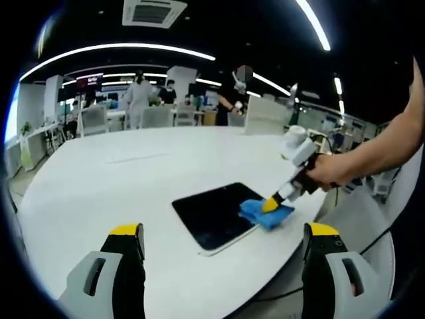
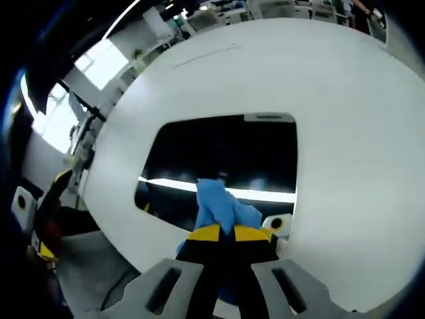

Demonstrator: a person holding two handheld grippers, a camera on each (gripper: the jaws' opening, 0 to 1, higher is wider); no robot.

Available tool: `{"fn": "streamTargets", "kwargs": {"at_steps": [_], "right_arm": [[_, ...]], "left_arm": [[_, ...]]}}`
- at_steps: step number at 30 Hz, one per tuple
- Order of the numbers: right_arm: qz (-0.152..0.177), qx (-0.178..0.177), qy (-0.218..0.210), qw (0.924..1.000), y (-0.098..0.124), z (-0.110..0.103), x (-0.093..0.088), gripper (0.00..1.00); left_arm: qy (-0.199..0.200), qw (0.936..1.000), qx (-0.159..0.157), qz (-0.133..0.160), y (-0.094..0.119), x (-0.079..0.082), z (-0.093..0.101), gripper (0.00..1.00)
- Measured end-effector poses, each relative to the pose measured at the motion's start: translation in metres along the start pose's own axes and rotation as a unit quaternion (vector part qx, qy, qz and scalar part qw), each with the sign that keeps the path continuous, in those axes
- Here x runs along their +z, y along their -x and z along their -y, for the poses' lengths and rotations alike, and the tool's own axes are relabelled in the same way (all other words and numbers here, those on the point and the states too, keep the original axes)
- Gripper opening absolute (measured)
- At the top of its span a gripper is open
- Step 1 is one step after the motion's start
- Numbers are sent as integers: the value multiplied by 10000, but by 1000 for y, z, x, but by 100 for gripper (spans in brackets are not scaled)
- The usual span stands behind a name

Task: Wipe the mirror surface with the cleaning cloth until all visible marks leave the cleaned area.

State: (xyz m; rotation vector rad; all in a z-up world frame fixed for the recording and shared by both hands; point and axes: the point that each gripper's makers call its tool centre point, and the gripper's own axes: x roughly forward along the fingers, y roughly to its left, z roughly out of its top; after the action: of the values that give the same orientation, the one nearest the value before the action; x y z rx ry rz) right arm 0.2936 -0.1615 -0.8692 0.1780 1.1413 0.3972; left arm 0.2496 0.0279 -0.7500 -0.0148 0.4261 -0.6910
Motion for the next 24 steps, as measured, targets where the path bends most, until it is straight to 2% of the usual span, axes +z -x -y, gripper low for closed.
{"fn": "streamTargets", "kwargs": {"at_steps": [4, 15, 24], "right_arm": [[22, -18, 149, 9999, -1, 0, 1, 0], [47, -44, 116, 9999, 3, 3, -1, 0], [37, -115, 97, 9999, 11, 25, -1, 0]], "left_arm": [[-106, 9999, 86, -70, -1, -5, -3, 100], [-74, 9999, 106, -82, -1, -5, -3, 100], [-86, 9998, 118, -97, 0, -5, -3, 99]]}}
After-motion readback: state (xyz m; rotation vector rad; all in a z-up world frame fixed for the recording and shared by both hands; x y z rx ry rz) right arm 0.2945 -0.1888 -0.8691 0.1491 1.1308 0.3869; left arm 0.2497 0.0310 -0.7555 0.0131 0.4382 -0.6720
